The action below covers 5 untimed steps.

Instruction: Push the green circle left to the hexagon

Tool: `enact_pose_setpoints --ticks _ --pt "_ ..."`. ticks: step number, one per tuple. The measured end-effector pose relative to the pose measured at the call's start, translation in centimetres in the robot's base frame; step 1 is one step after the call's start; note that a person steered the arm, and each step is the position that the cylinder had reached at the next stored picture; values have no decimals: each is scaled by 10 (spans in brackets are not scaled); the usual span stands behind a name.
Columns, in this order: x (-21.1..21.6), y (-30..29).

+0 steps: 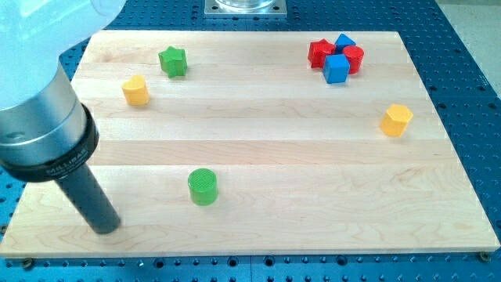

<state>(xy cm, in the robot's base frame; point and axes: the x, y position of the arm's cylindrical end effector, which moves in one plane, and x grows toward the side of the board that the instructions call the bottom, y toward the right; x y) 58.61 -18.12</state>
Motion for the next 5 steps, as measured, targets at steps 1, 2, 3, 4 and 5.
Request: enact_pose_setpoints --ticks 1,2,3,4,5 --pt "-31 27" --pt "-33 58" --pt "-24 84" --pt "-29 143" --pt "-59 197"
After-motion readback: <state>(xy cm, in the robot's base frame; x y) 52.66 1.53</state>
